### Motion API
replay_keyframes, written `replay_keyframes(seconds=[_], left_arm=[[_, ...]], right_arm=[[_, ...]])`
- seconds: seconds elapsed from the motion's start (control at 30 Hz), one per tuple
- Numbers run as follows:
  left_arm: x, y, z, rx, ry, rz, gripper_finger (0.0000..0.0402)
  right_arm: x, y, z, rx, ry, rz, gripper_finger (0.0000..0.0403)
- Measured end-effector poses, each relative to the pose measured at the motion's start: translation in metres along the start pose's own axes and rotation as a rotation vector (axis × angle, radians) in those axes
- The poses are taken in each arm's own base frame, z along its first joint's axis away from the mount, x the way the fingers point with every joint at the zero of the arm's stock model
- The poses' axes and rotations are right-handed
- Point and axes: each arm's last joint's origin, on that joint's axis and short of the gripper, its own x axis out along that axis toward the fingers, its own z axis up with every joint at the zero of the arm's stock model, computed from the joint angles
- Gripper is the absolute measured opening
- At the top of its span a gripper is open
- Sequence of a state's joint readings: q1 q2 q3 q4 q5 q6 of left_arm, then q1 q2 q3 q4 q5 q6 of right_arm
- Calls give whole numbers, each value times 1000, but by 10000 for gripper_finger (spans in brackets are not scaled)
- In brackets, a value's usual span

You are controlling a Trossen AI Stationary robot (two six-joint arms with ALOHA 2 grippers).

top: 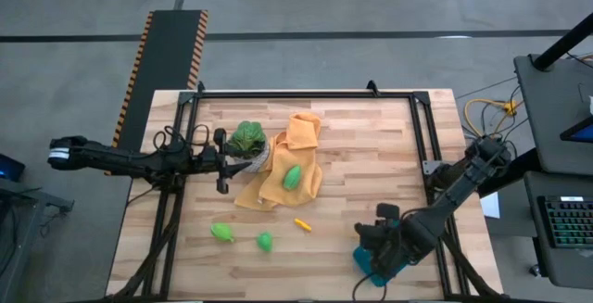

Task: Pick and placing Produce into tupperware
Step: Put the banana into the blue bin

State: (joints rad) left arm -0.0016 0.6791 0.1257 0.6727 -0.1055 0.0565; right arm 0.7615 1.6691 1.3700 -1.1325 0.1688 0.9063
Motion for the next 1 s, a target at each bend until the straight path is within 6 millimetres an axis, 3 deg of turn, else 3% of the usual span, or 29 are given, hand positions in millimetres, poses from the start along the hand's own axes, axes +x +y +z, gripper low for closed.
replay_keyframes(seconds=[0.43, 1.0], left_arm=[[0, 0, 0, 0, 0, -1, 121], [0, 0, 1, 2, -2, -1, 121]], right_arm=[[-5, 15, -39, 166, 24, -78, 141], [23, 7, -64, 365, 104, -173, 141]])
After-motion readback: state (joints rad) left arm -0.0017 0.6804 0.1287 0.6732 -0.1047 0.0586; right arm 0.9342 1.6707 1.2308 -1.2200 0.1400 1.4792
